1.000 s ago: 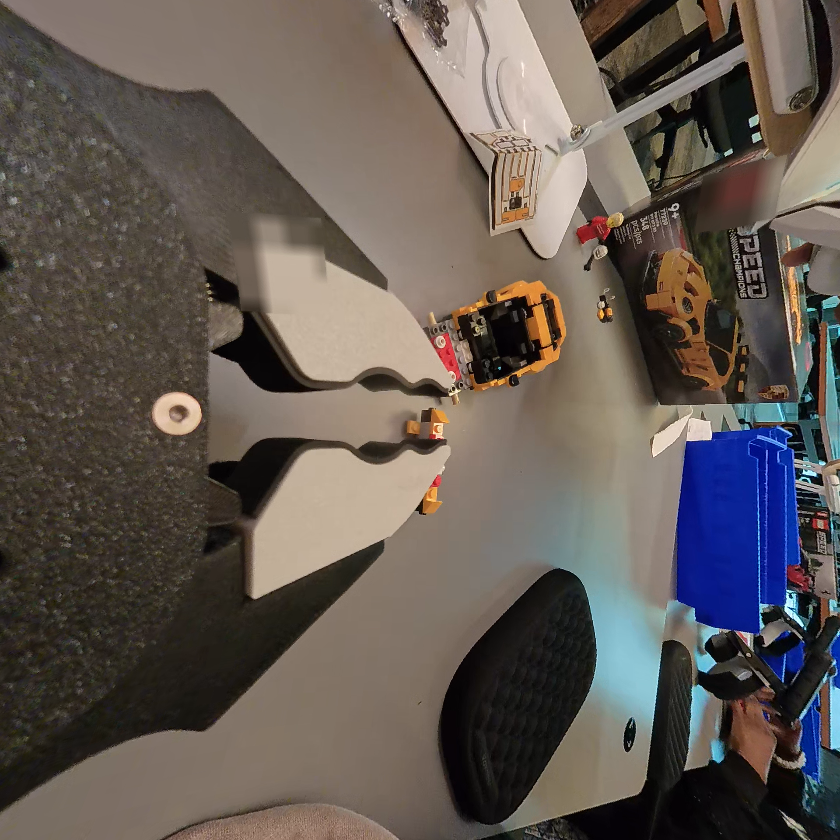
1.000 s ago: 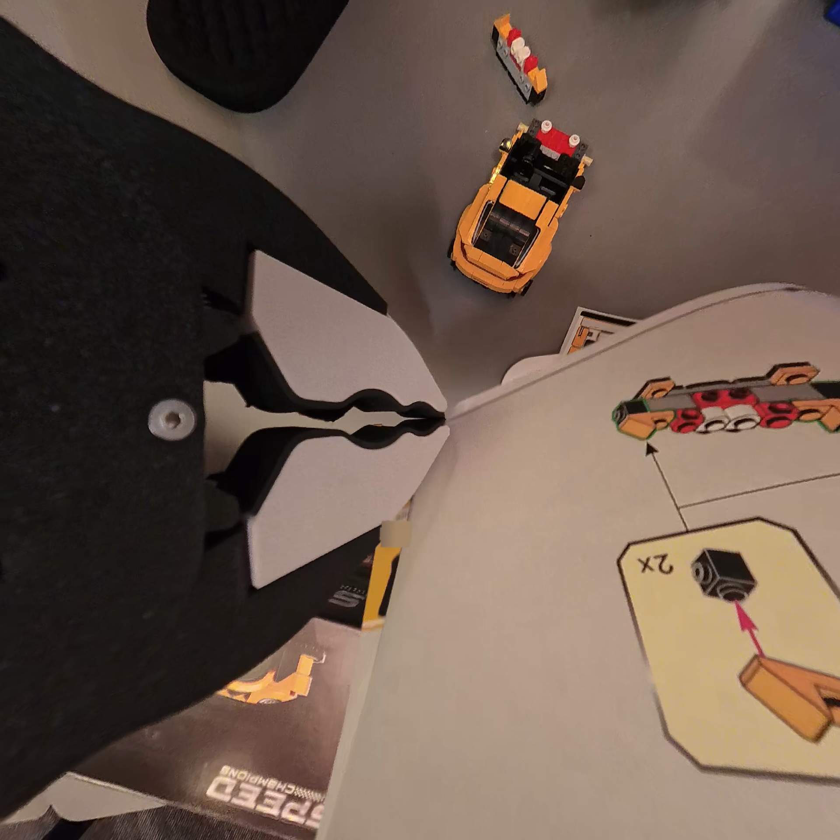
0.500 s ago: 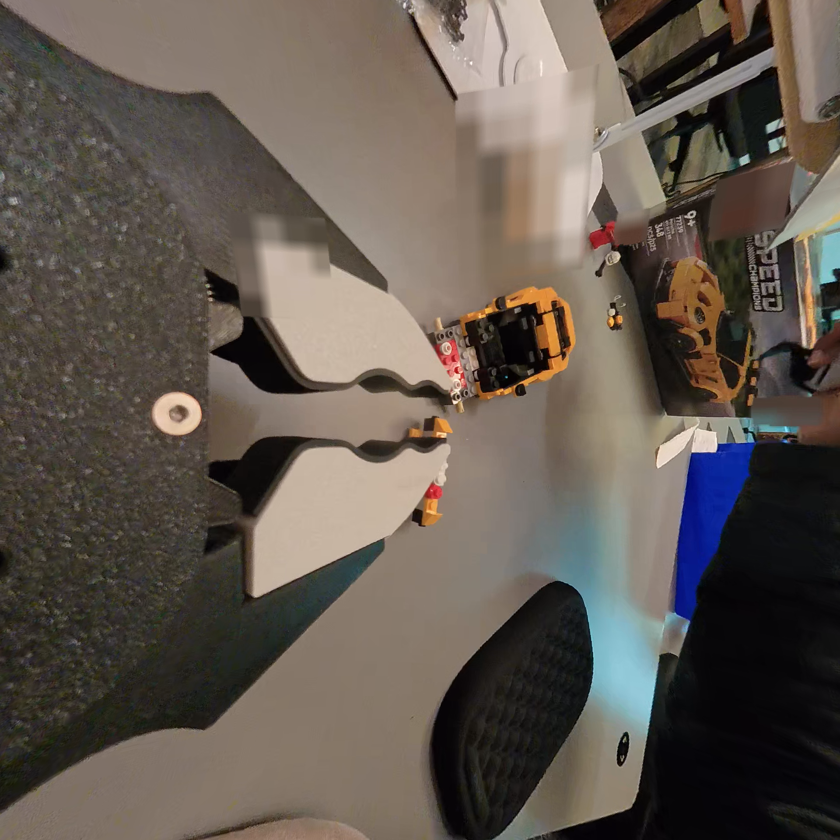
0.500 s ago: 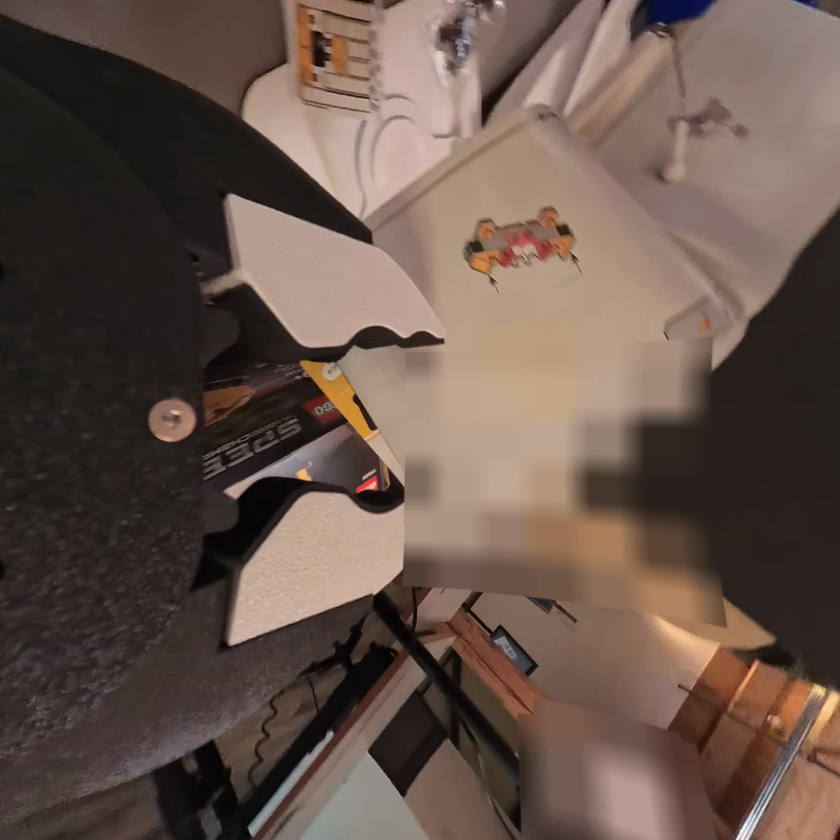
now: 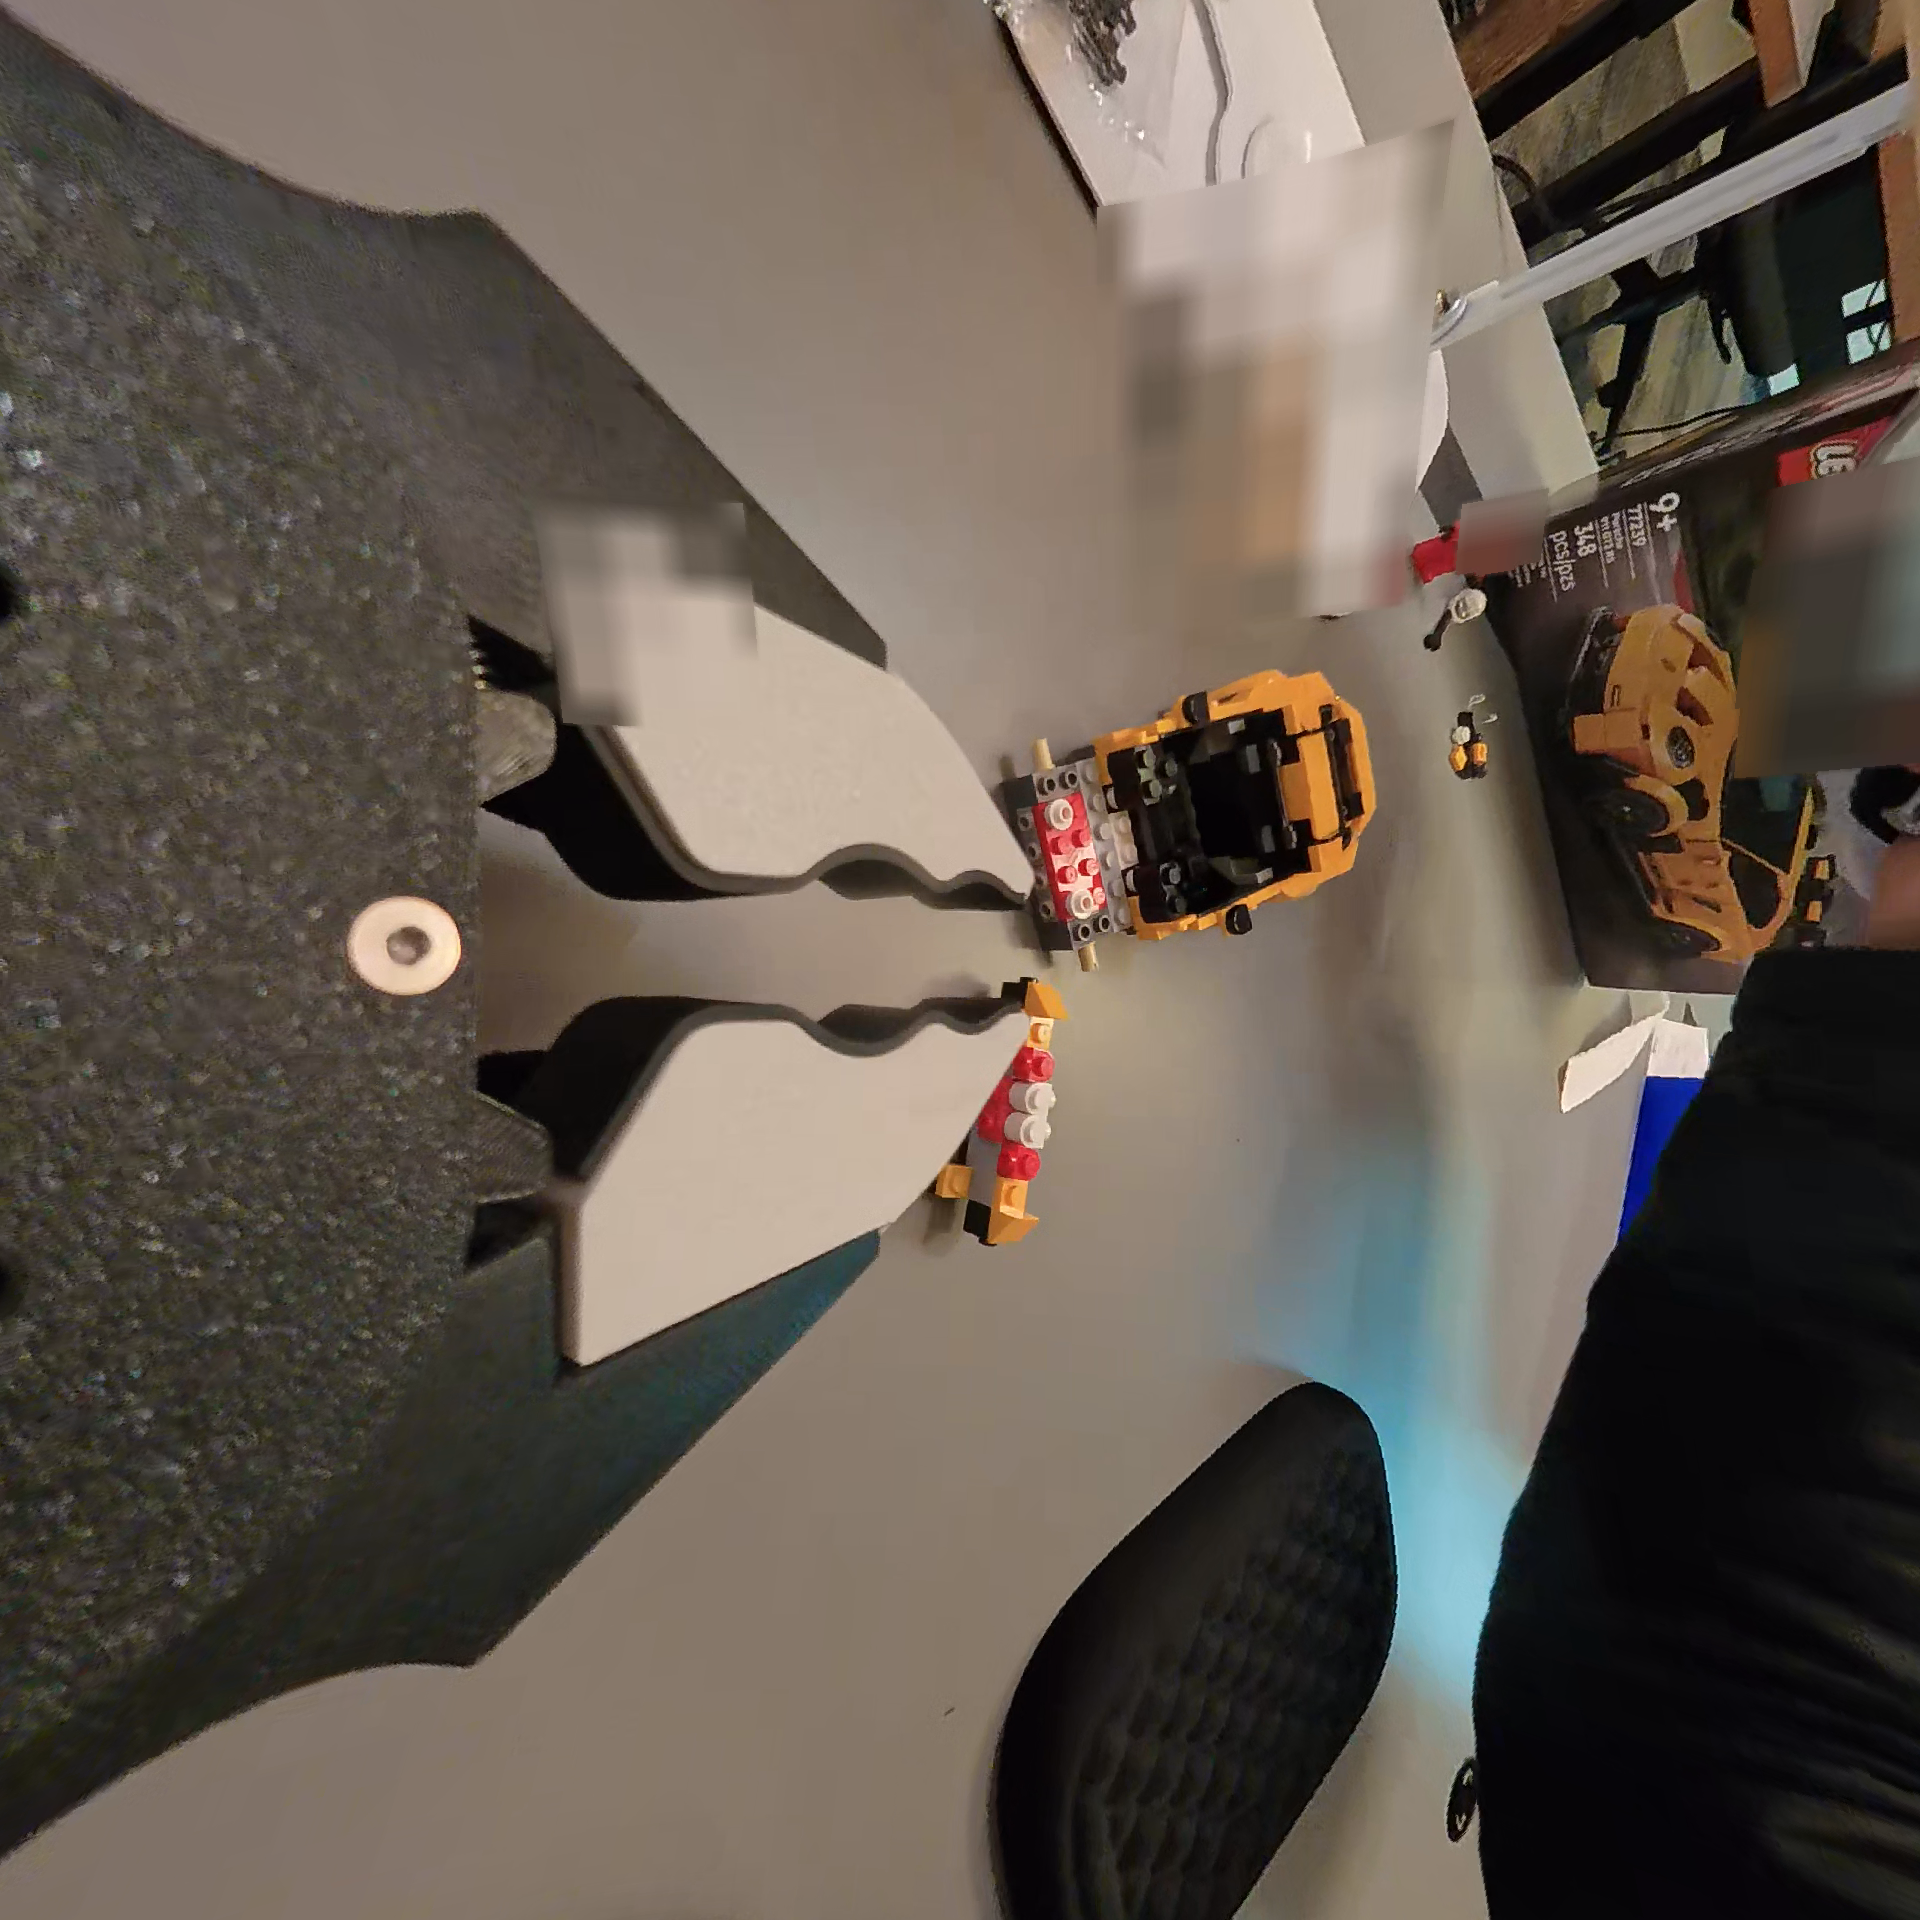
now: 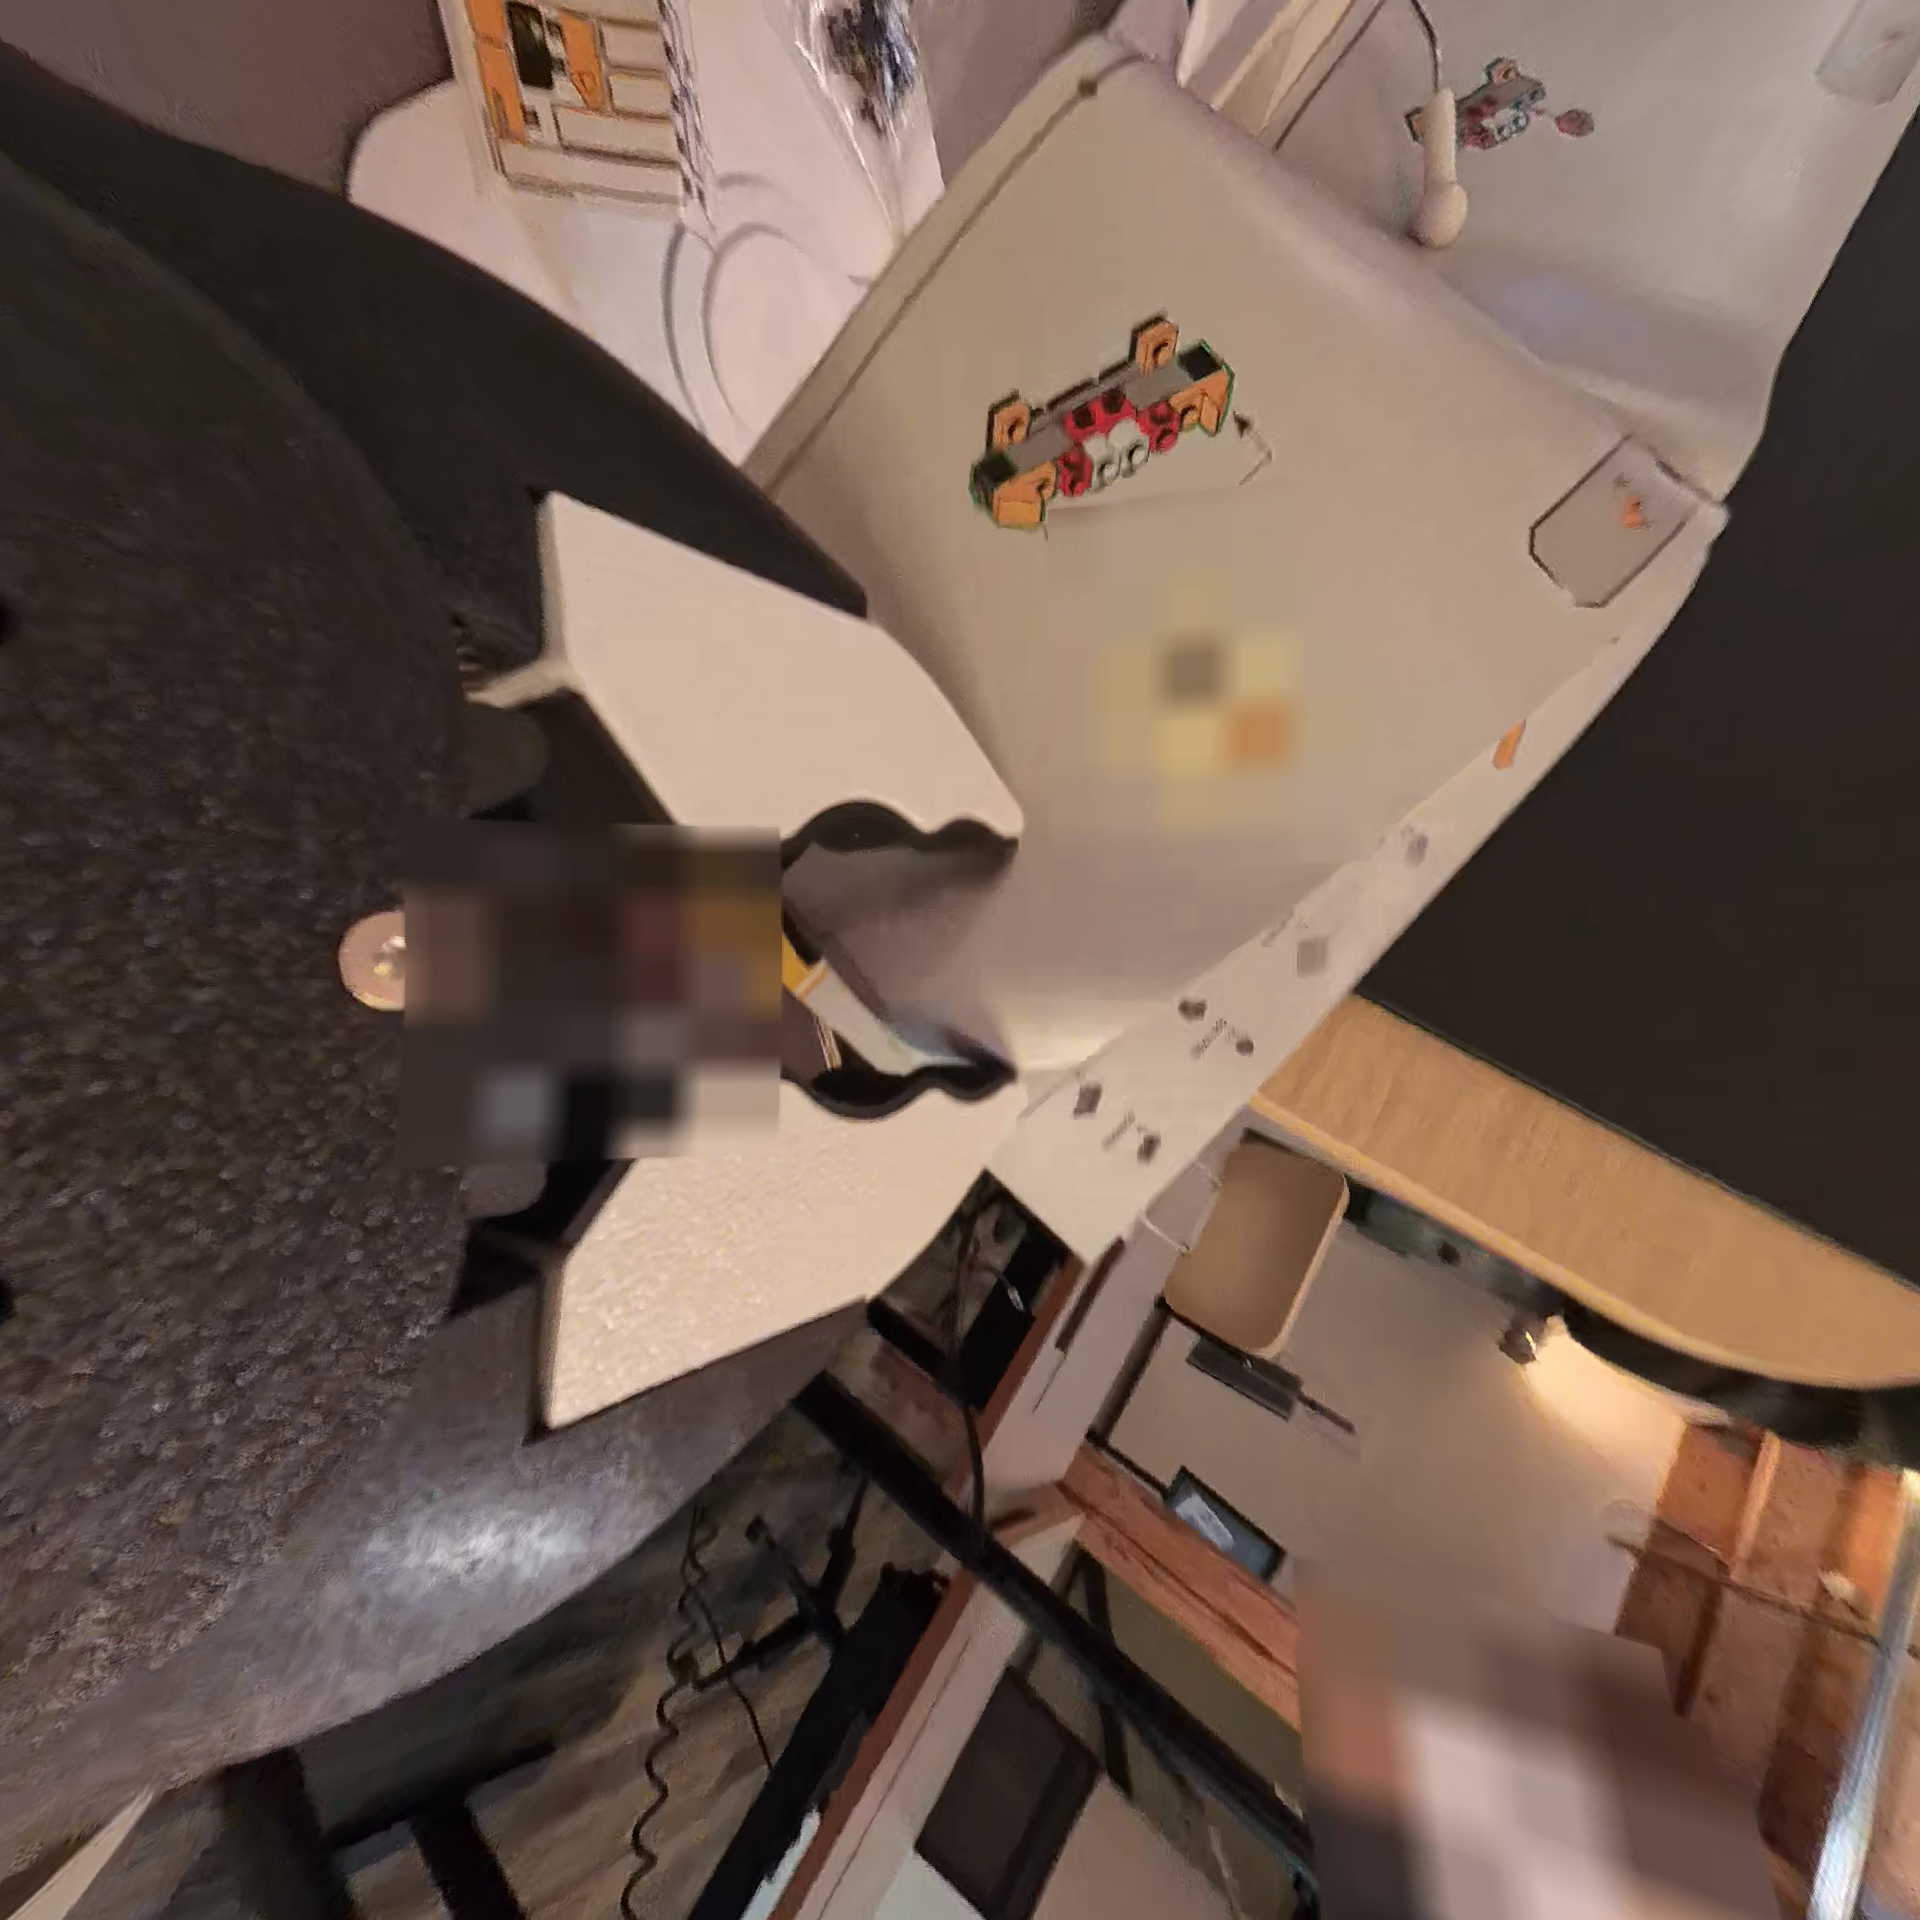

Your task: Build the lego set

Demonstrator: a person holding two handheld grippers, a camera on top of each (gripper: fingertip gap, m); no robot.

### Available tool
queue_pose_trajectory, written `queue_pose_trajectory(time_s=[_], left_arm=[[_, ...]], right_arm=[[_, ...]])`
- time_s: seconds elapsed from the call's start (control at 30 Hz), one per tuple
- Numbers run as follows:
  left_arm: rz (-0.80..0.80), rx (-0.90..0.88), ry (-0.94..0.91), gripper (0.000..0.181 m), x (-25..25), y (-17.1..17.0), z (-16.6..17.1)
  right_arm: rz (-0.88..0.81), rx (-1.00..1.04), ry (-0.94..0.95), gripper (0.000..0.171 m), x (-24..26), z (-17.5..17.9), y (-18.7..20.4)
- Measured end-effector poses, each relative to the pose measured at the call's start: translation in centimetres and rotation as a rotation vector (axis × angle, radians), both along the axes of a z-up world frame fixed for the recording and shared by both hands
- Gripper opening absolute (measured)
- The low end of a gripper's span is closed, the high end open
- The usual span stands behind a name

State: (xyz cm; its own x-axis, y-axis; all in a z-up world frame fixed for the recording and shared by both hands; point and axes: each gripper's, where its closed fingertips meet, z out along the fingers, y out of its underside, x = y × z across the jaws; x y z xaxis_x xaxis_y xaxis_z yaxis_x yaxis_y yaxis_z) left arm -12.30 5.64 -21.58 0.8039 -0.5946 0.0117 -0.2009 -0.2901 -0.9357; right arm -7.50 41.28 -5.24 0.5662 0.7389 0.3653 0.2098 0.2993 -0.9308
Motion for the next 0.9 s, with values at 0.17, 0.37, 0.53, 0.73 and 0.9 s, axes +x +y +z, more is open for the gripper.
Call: queue_pose_trajectory(time_s=[0.17,0.37,0.53,0.73,0.9], left_arm=[[0.007,0.003,-0.002,0.015,0.0,0.2,0.1],[0.013,0.016,-0.004,0.015,0.2,1.1,1.0],[0.012,0.016,0.008,0.015,0.4,1.1,0.8],[0.027,0.014,-0.009,0.014,0.0,0.9,0.8],[0.023,0.004,-0.022,0.014,0.0,1.0,0.5]], right_arm=[[-0.109,0.136,0.011,0.000,2.1,1.0,0.0],[-0.078,0.192,-0.023,0.019,1.7,0.9,-1.7],[-0.008,-0.009,-0.060,0.067,-0.2,-0.8,-1.3],[0.009,-0.069,-0.024,0.062,-1.7,-1.4,-0.8],[-0.053,0.018,-0.002,0.026,-0.9,-0.5,-0.8]])
